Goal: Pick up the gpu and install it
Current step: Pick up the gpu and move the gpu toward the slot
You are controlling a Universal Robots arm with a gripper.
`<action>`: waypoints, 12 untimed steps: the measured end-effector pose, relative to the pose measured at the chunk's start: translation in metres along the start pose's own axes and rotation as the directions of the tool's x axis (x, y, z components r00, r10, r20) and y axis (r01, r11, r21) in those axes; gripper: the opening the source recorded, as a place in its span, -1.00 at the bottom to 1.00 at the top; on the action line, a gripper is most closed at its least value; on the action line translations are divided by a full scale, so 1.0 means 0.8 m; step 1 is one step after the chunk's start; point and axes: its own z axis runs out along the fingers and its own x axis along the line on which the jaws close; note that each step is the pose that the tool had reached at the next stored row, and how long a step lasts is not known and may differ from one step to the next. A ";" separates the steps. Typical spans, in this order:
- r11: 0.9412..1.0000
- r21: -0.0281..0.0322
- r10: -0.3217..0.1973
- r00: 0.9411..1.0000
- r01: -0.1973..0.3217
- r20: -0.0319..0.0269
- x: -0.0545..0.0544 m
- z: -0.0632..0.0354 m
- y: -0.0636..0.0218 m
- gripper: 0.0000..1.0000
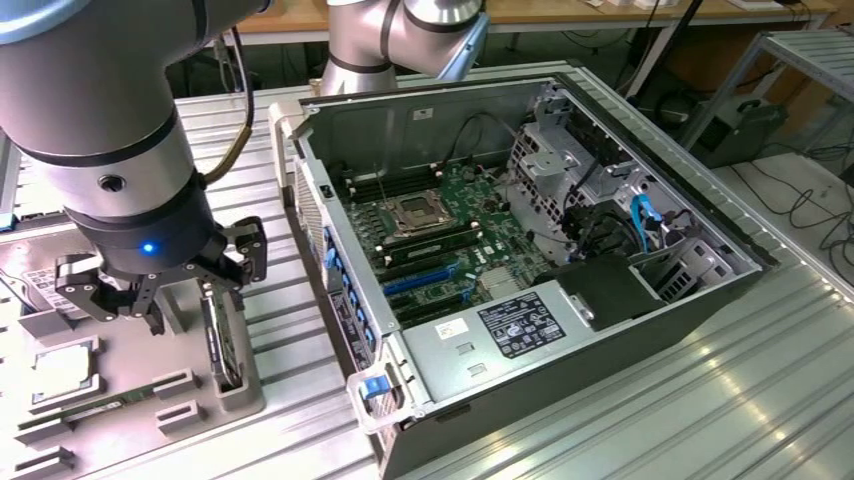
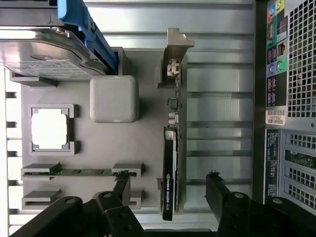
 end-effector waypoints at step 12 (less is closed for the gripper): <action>1.000 0.001 0.013 1.000 -0.013 0.000 0.000 0.022 0.002 0.44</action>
